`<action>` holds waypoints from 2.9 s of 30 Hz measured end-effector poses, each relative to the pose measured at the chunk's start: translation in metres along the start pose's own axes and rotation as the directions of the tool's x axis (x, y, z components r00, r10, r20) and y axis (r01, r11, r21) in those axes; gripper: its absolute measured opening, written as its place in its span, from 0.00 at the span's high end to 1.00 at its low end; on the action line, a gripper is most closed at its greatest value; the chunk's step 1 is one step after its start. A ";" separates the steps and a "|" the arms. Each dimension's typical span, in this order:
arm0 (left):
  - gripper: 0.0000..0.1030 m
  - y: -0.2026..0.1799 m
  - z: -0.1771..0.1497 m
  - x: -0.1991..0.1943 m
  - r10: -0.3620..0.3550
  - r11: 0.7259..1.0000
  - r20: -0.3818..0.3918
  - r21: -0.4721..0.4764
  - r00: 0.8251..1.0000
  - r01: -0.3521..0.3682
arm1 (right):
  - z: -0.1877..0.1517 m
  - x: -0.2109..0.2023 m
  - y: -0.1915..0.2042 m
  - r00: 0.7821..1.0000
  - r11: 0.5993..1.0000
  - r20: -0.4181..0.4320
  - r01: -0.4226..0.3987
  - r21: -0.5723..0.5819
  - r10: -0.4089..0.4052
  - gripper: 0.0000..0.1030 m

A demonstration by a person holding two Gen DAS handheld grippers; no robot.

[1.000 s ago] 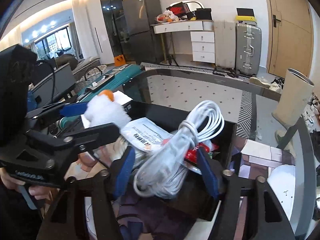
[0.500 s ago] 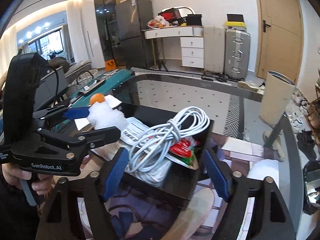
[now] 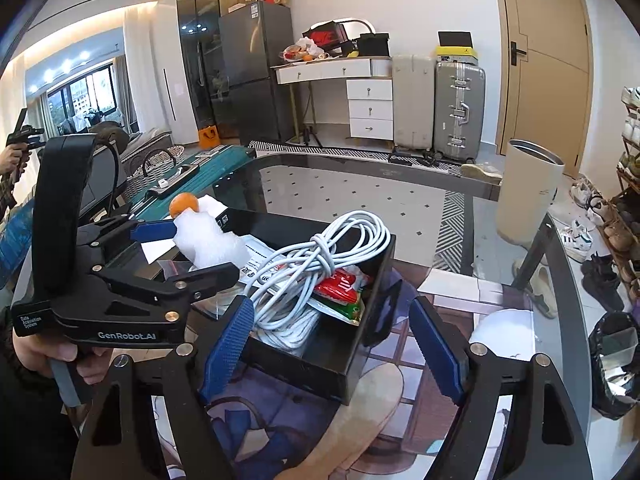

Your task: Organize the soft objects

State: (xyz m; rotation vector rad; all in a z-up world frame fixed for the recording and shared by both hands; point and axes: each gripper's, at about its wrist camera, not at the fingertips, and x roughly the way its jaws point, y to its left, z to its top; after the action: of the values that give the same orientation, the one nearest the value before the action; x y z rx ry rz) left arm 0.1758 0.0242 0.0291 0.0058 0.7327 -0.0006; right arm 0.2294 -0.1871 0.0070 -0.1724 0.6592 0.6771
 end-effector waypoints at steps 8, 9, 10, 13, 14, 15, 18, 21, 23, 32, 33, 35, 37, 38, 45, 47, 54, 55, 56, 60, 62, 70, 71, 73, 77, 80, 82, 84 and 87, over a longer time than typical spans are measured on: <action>0.00 0.007 -0.002 -0.021 -0.011 0.999 0.042 -0.042 0.999 0.012 | -0.005 -0.015 -0.002 1.000 1.000 0.021 0.016 0.022 -0.016 0.07; 0.00 0.007 -0.003 -0.023 -0.012 0.999 0.045 -0.044 0.999 0.014 | -0.006 -0.017 -0.002 1.000 1.000 0.025 0.018 0.025 -0.019 0.05; 0.00 0.007 -0.005 -0.026 -0.012 0.999 0.049 -0.047 0.999 0.014 | -0.007 -0.019 -0.002 0.999 0.999 0.031 0.021 0.028 -0.022 0.04; 0.00 0.007 -0.010 -0.033 0.000 0.999 0.065 -0.047 0.998 0.003 | -0.011 -0.024 0.000 0.999 0.999 0.042 0.030 0.032 -0.031 0.01; 0.00 0.007 -0.013 -0.037 0.006 0.999 0.072 -0.047 0.997 -0.003 | -0.012 -0.025 0.002 0.998 0.999 0.045 0.031 0.032 -0.032 0.01; 0.00 0.007 -0.015 -0.039 0.009 0.999 0.079 -0.048 0.997 -0.005 | -0.014 -0.027 0.003 0.998 0.999 0.051 0.031 0.029 -0.032 0.01; 0.00 0.008 -0.021 -0.048 0.006 0.999 0.101 -0.054 0.995 -0.001 | -0.017 -0.029 0.009 0.997 0.999 0.061 0.038 0.021 -0.039 0.01; 0.00 0.008 -0.029 -0.054 0.021 0.998 0.121 -0.060 0.992 -0.014 | -0.021 -0.032 0.015 0.995 0.998 0.077 0.055 0.007 -0.055 0.01; 0.00 0.009 -0.036 -0.056 0.024 0.998 0.129 -0.059 0.991 -0.016 | -0.024 -0.036 0.020 0.991 0.997 0.105 0.082 0.002 -0.082 0.01; 0.00 0.012 -0.057 -0.060 0.044 0.995 0.167 -0.094 0.985 -0.029 | -0.042 -0.047 0.040 0.978 0.993 0.182 0.111 -0.027 -0.104 0.01; 0.00 0.011 -0.058 -0.061 0.039 0.995 0.176 -0.098 0.984 -0.022 | -0.043 -0.048 0.042 0.976 0.993 0.187 0.117 -0.031 -0.109 0.01; 0.00 0.010 -0.061 -0.062 0.036 0.995 0.194 -0.100 0.980 -0.017 | -0.046 -0.052 0.043 0.974 0.993 0.199 0.113 -0.034 -0.104 0.01; 0.00 0.009 -0.063 -0.060 0.048 0.995 0.191 -0.100 0.980 -0.029 | -0.049 -0.055 0.043 0.972 0.993 0.212 0.113 -0.030 -0.104 0.01; 0.00 0.009 -0.064 -0.059 0.047 0.995 0.194 -0.099 0.980 -0.028 | -0.051 -0.056 0.044 0.970 0.993 0.218 0.113 -0.026 -0.104 0.01; 0.00 0.003 -0.070 -0.059 0.046 0.996 0.221 -0.088 0.974 -0.028 | -0.055 -0.056 0.043 0.967 0.994 0.232 0.108 -0.012 -0.103 0.01; 0.00 0.002 -0.072 -0.057 0.048 0.996 0.220 -0.085 0.974 -0.030 | -0.056 -0.057 0.044 0.965 0.994 0.241 0.108 -0.016 -0.101 0.01; 0.00 -0.002 -0.072 -0.057 0.049 0.996 0.222 -0.079 0.974 -0.032 | -0.059 -0.056 0.044 0.963 0.995 0.252 0.103 -0.013 -0.097 0.01; 0.00 -0.002 -0.072 -0.057 0.053 0.996 0.220 -0.079 0.974 -0.037 | -0.060 -0.055 0.043 0.962 0.995 0.254 0.104 -0.013 -0.097 0.01; 0.00 -0.002 -0.072 -0.057 0.056 0.996 0.219 -0.079 0.974 -0.040 | -0.060 -0.055 0.043 0.962 0.995 0.254 0.102 -0.011 -0.096 0.01; 0.00 -0.003 -0.073 -0.056 0.060 0.996 0.215 -0.074 0.975 -0.045 | -0.061 -0.055 0.042 0.961 0.995 0.263 0.095 -0.007 -0.089 0.01; 0.00 -0.003 -0.073 -0.056 0.061 0.996 0.215 -0.077 0.975 -0.046 | -0.062 -0.054 0.043 0.962 0.995 0.258 0.098 -0.006 -0.093 0.01; 0.00 0.000 -0.074 -0.057 0.063 0.995 0.229 -0.087 0.971 -0.044 | -0.061 -0.055 0.041 0.959 0.994 0.264 0.105 -0.001 -0.101 0.01; 0.00 0.000 -0.074 -0.058 0.065 0.995 0.232 -0.087 0.971 -0.046 | -0.061 -0.055 0.041 0.960 0.994 0.263 0.105 -0.002 -0.101 0.01; 0.00 -0.001 -0.074 -0.057 0.064 0.996 0.232 -0.082 0.971 -0.046 | -0.060 -0.054 0.041 0.961 0.994 0.258 0.107 -0.001 -0.103 0.01; 0.00 -0.001 -0.074 -0.057 0.066 0.995 0.231 -0.085 0.971 -0.048 | -0.060 -0.055 0.040 0.961 0.994 0.257 0.107 0.001 -0.104 0.01; 0.00 -0.001 -0.075 -0.056 0.067 0.995 0.229 -0.092 0.971 -0.047 | -0.060 -0.054 0.040 0.961 0.994 0.257 0.107 0.001 -0.103 0.01; 0.00 0.000 -0.076 -0.056 0.067 0.994 0.228 -0.094 0.971 -0.047 | -0.060 -0.054 0.040 0.961 0.994 0.257 0.106 0.002 -0.103 0.01; 0.00 0.000 -0.076 -0.056 0.070 0.994 0.229 -0.094 0.971 -0.049 | -0.060 -0.054 0.040 0.961 0.994 0.257 0.107 0.003 -0.104 0.01; 0.00 0.000 -0.077 -0.056 0.073 0.994 0.227 -0.093 0.971 -0.053 | -0.061 -0.055 0.041 0.959 0.994 0.263 0.107 -0.001 -0.103 0.01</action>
State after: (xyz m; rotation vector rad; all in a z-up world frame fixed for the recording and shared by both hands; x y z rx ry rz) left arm 0.0829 0.0247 0.0097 -0.0531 0.4998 0.0897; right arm 0.1403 -0.2056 -0.0042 -0.1279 0.3874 0.5901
